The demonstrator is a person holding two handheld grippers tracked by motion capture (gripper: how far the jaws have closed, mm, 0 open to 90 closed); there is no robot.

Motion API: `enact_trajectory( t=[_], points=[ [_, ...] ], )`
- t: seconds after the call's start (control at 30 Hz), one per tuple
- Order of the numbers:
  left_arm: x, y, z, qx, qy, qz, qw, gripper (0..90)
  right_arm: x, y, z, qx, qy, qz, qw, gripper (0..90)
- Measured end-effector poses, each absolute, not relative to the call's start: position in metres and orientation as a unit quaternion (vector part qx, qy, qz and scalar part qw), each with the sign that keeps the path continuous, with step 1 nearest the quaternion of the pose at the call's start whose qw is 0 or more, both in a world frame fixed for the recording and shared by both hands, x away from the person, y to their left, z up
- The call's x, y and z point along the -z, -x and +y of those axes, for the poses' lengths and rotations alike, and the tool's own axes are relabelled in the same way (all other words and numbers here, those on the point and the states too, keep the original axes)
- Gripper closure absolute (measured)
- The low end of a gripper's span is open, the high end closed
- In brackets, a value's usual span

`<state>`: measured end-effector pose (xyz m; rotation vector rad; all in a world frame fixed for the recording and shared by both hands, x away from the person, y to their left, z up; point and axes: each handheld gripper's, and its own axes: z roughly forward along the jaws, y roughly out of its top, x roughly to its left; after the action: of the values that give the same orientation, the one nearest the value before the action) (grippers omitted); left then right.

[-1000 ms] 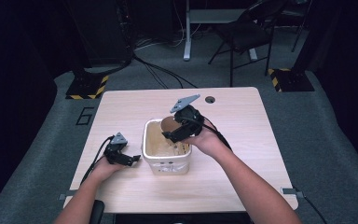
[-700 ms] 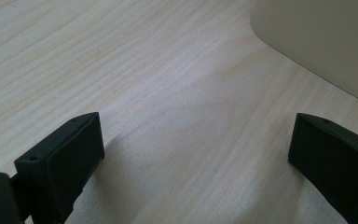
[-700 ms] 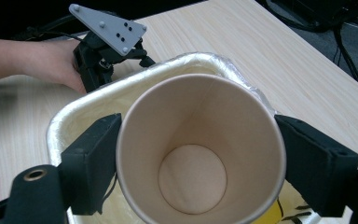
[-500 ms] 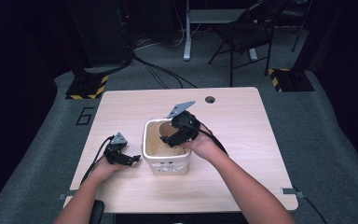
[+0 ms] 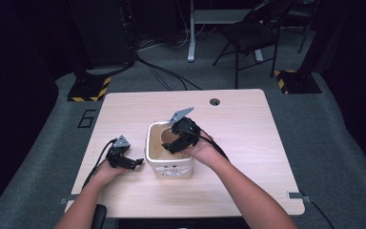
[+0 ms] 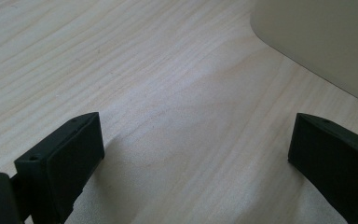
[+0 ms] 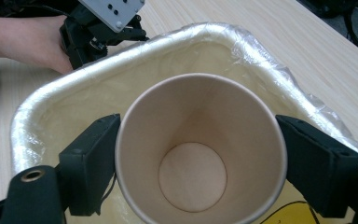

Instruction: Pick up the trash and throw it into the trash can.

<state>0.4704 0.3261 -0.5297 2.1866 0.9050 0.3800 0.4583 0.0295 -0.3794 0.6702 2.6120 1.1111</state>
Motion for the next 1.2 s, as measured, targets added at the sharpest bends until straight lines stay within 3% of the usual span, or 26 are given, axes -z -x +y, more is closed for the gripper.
enact_trajectory(
  t=[0.57, 1.2],
  points=[
    [0.53, -0.471, 0.326, -0.148, -0.849, 0.351, 0.365, 3.2, 0.384, -0.458, 0.032, -0.38, -0.238, 0.888, 0.107, 13.9],
    [0.53, -0.471, 0.326, -0.147, -0.849, 0.352, 0.365, 3.2, 0.359, -0.46, -0.04, -0.411, -0.283, 0.848, 0.177, 16.5]
  ],
)
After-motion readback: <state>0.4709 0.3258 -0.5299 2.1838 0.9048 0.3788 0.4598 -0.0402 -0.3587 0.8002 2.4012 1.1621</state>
